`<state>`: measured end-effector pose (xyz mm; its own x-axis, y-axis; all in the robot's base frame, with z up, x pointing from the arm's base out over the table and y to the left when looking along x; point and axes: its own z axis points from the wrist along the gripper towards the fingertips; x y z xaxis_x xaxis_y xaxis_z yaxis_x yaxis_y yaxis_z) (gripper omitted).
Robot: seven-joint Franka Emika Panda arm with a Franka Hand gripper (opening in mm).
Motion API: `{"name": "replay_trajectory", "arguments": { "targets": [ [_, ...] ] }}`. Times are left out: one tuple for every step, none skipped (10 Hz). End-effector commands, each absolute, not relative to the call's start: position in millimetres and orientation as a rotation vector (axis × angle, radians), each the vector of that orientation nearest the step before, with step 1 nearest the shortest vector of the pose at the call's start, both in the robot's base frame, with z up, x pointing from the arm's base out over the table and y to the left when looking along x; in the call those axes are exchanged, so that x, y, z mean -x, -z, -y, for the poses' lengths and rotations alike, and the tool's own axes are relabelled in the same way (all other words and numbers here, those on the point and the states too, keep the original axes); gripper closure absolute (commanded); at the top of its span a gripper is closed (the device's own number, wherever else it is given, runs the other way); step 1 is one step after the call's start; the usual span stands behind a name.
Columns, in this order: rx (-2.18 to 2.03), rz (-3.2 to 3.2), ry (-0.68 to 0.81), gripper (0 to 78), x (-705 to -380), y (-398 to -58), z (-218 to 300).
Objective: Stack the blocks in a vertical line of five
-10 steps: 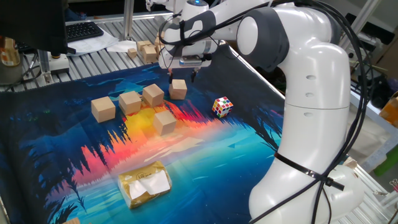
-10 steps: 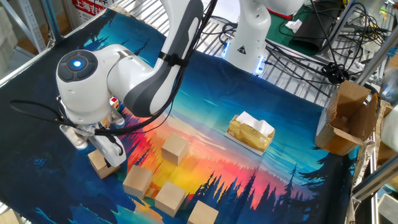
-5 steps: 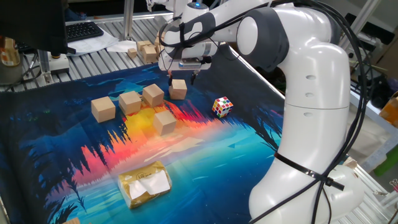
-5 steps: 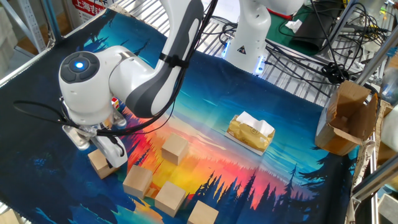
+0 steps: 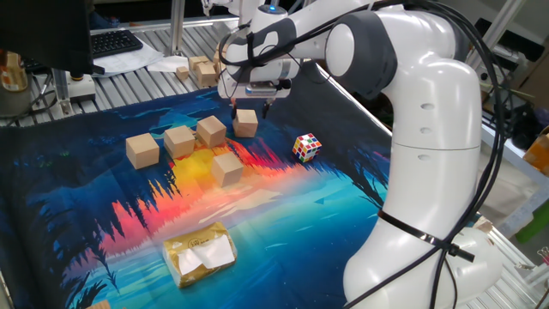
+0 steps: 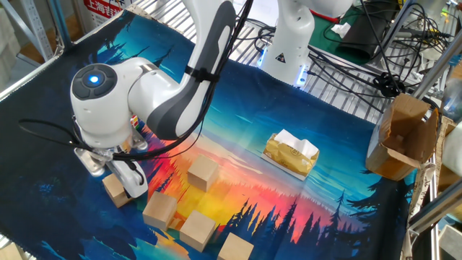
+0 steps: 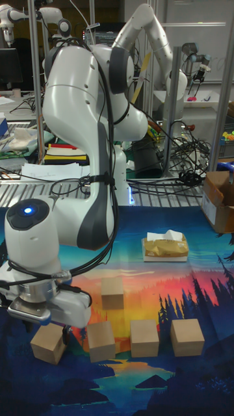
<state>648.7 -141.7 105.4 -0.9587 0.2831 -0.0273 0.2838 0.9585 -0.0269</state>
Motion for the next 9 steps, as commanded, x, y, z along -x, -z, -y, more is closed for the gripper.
{"name": "replay_trajectory", "arguments": {
  "targets": [
    [-0.455,-3.078,0.043,0.1,-648.6,-101.1,140.5],
    [-0.457,-3.076,0.042,0.1,-648.1,-99.4,140.1],
    [-0.452,-3.076,0.046,0.1,-647.8,-98.1,139.7],
    [-0.450,-3.077,0.044,0.1,-647.7,-98.1,139.7],
    [-0.453,-3.077,0.044,0.1,-647.7,-98.0,139.7],
    [-0.456,-3.076,0.046,0.1,-647.7,-98.0,139.7],
    [-0.459,-3.076,0.040,0.1,-647.6,-98.0,139.7],
    [-0.454,-3.078,0.035,0.1,-647.5,-98.0,139.6],
    [-0.453,-3.078,0.036,0.1,-647.5,-98.0,139.6]
  ]
}}
